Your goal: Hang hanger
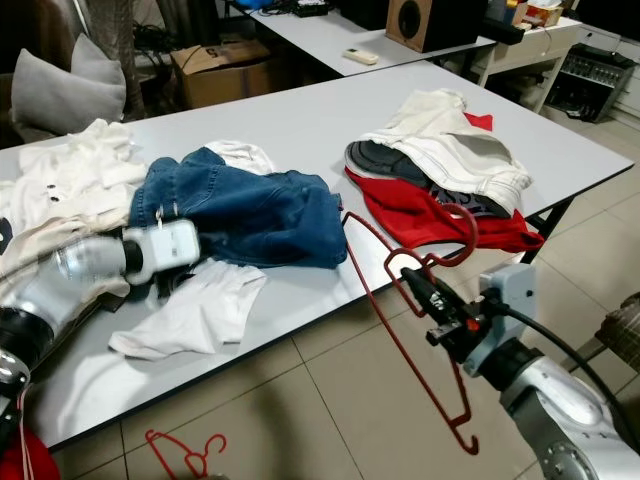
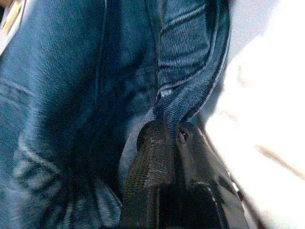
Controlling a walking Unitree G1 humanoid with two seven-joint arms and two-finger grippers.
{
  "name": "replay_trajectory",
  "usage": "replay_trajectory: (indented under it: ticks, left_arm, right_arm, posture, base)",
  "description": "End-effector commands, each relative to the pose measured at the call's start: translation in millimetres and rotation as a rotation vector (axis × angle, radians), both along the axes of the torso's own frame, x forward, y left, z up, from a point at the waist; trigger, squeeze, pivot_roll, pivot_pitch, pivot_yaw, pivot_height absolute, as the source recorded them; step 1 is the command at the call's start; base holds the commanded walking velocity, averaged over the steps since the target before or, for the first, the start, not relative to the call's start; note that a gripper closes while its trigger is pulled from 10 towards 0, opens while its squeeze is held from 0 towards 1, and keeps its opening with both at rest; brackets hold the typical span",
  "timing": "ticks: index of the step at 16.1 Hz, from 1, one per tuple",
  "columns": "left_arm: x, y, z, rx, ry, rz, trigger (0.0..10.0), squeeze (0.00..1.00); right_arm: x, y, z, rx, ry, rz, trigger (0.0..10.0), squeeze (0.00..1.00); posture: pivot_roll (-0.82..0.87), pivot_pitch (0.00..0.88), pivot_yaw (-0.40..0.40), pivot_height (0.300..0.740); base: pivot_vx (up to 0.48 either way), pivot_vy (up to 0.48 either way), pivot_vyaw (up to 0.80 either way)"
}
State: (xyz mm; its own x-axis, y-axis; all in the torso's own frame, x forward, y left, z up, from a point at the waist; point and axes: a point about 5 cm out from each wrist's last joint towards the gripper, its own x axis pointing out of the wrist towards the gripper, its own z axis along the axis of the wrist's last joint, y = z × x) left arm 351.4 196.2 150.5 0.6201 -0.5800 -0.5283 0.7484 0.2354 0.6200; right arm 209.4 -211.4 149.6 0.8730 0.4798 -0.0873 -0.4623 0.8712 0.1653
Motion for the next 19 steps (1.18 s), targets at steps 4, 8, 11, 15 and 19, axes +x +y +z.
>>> replay_trajectory:
  ticks: [4, 8, 11, 15, 19]
  left_arm:
    - [-16.3, -18.7, 32.2, -0.046, 0.131, -0.137, 0.0, 0.00]
    - [-29.4, -27.7, 16.7, -0.020, 0.171, -0.123, 0.0, 0.00]
    - [-47.5, -30.5, 19.2, 0.035, 0.229, -0.199, 0.0, 0.00]
    - [-69.1, -55.6, 13.4, -0.001, 0.282, -0.283, 0.0, 0.00]
    - [-44.8, -76.7, 13.3, -0.111, 0.112, -0.167, 10.0, 1.00]
  right_arm:
    - [2.7, -5.6, -0.8, 0.001, -0.002, -0.076, 10.0, 0.00]
    - [16.7, 4.0, -20.6, 0.102, 0.060, -0.069, 10.0, 0.00]
    - [56.5, 34.6, -17.1, 0.102, 0.033, 0.087, 10.0, 0.00]
    - [80.8, 44.4, -7.7, 0.088, 0.001, 0.171, 10.0, 0.00]
    - [77.0, 23.3, -12.1, 0.063, -0.007, 0.097, 10.0, 0.00]
  posture:
    - [-0.19, 0.000, 0.039, 0.740]
    - [-0.21, 0.000, 0.058, 0.740]
    - [-0.18, 0.000, 0.053, 0.740]
    - [-0.16, 0.000, 0.028, 0.740]
    - [-0.19, 0.000, 0.055, 0.740]
  base:
    - [0.000, 0.000, 0.00]
    - [0.000, 0.000, 0.00]
    - [0.000, 0.000, 0.00]
    - [0.000, 0.000, 0.00]
    - [0.000, 0.000, 0.00]
